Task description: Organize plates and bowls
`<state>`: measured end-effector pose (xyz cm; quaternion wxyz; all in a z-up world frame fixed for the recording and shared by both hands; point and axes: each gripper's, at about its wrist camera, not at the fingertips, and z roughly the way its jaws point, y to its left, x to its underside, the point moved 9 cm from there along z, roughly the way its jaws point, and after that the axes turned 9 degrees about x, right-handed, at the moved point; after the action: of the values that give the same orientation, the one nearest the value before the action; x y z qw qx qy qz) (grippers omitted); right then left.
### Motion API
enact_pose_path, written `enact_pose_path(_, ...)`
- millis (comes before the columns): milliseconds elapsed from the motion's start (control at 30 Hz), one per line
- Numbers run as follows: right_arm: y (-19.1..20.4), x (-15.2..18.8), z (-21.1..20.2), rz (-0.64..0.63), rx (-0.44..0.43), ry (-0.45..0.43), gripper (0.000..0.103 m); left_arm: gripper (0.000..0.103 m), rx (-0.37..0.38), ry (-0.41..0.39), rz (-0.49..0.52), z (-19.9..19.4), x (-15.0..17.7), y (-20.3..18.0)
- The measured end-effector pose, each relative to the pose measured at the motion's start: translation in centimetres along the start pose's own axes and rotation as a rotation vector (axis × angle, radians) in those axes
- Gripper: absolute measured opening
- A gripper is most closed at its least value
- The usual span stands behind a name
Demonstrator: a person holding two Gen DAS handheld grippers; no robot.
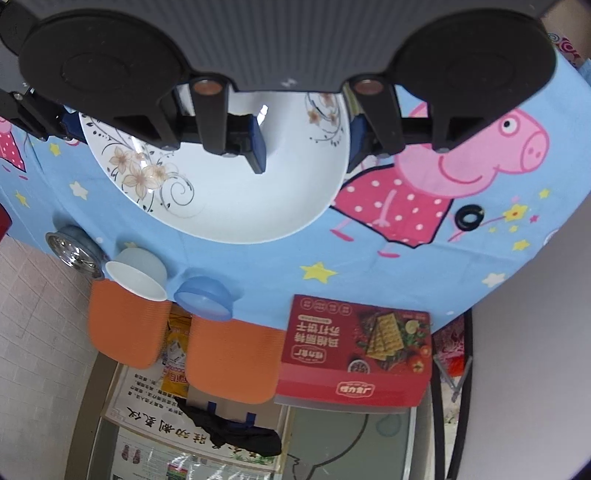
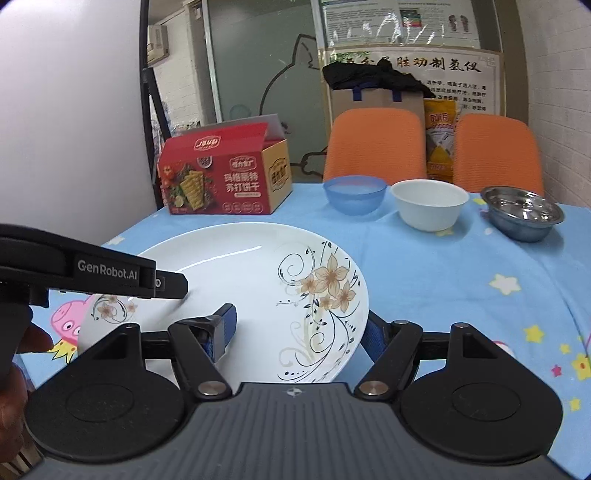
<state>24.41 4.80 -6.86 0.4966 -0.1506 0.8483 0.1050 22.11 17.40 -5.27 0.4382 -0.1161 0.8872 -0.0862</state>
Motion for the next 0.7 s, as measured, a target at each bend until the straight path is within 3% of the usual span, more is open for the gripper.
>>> enact_pose_path(167, 1.3, 0.5, 1.2, -0.048, 0.000, 0.019, 0.103, 0.030, 0.043, 0.019, -0.076, 1.5, 1.0, 2.1)
enact_pose_path(333, 1.5, 0.4, 1.3, -0.073, 0.018, 0.006, 0.103, 0.036, 0.077, -0.031, -0.110, 0.9, 0.2, 3.2)
enact_pose_path(467, 0.5, 0.0, 1.1, -0.051, 0.058, -0.009, 0.103, 0.039, 0.073, -0.065, -0.102, 0.0, -0.9, 3.3)
enact_pose_path(600, 0.9, 0.4, 2.1, -0.069, 0.024, 0.053, 0.103, 0.045, 0.089, -0.072, -0.103, -0.3, -1.4, 2.8)
enact_pose_path(700, 0.5, 0.6, 1.8, -0.047, -0.001, 0.046, 0.103, 0.047, 0.097, -0.071, -0.086, -0.3, -1.4, 2.1)
